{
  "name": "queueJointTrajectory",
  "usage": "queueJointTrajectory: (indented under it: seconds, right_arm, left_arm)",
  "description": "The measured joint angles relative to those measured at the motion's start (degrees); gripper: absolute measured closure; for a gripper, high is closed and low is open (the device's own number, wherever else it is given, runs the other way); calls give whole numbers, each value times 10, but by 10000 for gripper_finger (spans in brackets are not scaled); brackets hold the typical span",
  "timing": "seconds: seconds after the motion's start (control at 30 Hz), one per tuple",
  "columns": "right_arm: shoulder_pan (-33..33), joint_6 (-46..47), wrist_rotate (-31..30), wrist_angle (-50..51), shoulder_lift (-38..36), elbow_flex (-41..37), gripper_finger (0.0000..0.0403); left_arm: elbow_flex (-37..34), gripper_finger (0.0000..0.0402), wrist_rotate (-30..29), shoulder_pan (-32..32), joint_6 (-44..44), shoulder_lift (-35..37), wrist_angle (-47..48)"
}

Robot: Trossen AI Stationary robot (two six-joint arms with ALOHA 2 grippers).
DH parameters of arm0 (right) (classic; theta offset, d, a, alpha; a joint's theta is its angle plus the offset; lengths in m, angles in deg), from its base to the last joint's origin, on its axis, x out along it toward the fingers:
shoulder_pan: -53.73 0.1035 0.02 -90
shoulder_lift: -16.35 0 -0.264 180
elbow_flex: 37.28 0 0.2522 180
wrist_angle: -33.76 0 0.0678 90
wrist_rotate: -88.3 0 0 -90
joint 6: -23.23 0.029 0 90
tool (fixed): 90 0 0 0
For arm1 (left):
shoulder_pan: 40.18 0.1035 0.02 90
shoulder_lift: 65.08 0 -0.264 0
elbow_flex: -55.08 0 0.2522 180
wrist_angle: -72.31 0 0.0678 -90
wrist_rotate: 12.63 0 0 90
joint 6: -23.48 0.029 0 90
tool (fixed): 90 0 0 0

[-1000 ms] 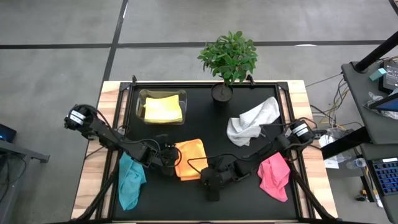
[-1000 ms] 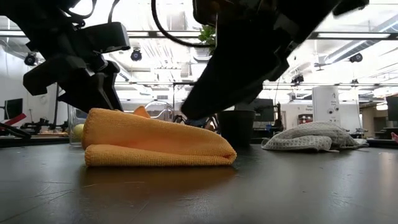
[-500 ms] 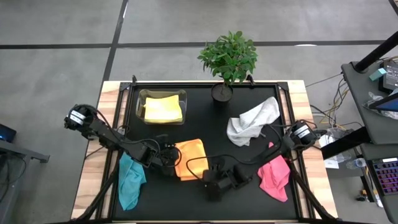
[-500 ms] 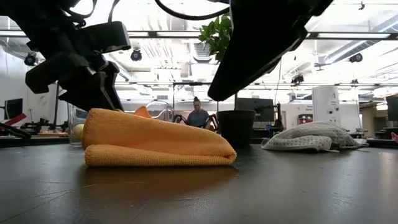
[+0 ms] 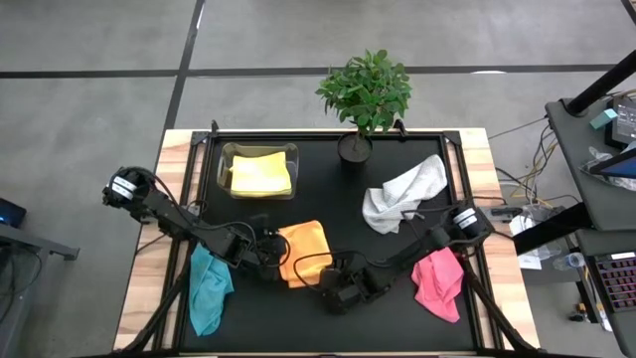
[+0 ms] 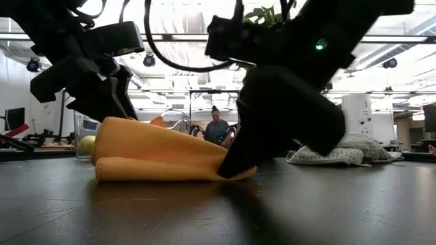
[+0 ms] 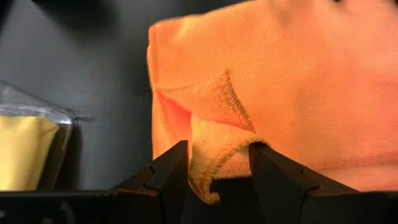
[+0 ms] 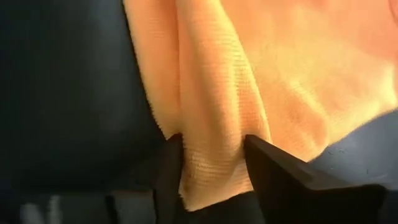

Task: Fold microfiber towels
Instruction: Fold the orange towel

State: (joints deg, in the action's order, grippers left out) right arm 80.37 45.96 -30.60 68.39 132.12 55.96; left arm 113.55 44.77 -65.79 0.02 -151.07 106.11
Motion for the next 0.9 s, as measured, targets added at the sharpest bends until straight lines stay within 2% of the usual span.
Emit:
queueJointTrajectory:
  seconds: [0.17,0.33,0.43,0.6,0.73,0.83,0.9]
  right_arm:
    - [-9,-4,3,4,-1,0,285]
    - [-8,-10,13,2,-11,0,335]
    - [-8,-3,24,3,-12,0,349]
    - [-8,2,44,7,-17,0,323]
    - [-6,-3,52,16,-30,0,283]
    - [-4,-14,55,31,-43,0,255]
    - [-3,-31,55,31,-51,0,241]
  left_arm:
    - [6,247,-9,0,11,3,13]
    - [43,247,2,-8,13,28,116]
    - [68,247,14,-15,14,49,159]
    - [77,247,51,-32,11,82,187]
    - [72,247,68,-66,-48,78,171]
    - [72,247,75,-111,-89,48,109]
    - [72,247,74,-141,-100,19,36]
